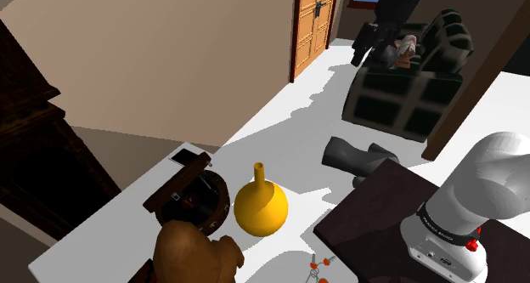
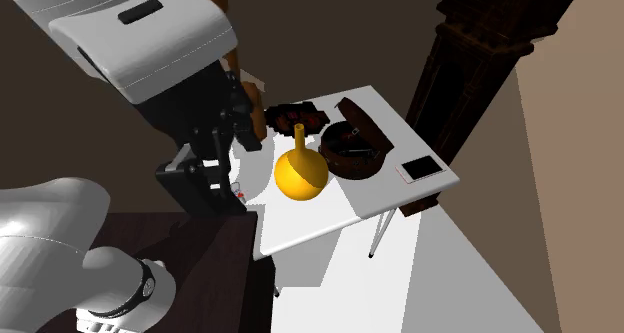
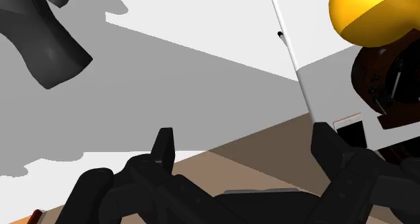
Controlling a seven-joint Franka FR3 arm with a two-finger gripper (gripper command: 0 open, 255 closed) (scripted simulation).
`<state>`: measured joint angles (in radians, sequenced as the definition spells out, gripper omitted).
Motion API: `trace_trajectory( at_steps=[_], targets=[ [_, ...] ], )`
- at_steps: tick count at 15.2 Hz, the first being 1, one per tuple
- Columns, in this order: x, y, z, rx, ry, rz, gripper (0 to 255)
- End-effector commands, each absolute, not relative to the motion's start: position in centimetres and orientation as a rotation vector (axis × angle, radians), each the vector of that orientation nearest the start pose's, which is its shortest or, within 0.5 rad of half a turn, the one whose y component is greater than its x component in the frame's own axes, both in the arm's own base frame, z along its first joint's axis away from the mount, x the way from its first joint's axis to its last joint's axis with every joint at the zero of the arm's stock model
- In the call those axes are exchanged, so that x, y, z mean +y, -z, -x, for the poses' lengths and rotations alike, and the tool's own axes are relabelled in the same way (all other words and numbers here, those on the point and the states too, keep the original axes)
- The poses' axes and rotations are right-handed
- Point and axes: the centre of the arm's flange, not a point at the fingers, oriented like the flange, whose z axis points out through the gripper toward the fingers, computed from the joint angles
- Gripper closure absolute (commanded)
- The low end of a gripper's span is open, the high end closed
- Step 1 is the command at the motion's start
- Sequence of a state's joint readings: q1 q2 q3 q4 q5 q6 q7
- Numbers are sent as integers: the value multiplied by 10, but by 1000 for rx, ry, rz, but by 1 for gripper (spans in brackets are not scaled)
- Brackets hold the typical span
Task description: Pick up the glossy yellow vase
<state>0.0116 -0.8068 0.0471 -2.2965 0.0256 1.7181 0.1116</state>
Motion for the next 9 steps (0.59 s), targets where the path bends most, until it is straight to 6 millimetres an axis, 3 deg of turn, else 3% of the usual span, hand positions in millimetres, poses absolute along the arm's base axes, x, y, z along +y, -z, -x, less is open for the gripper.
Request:
trace_trajectory(
  at_steps=[1,9],
  targets=[
    [27,-640,-314,100,356,3110,0],
    [114,-586,-339,36,298,3120,0]
  ],
)
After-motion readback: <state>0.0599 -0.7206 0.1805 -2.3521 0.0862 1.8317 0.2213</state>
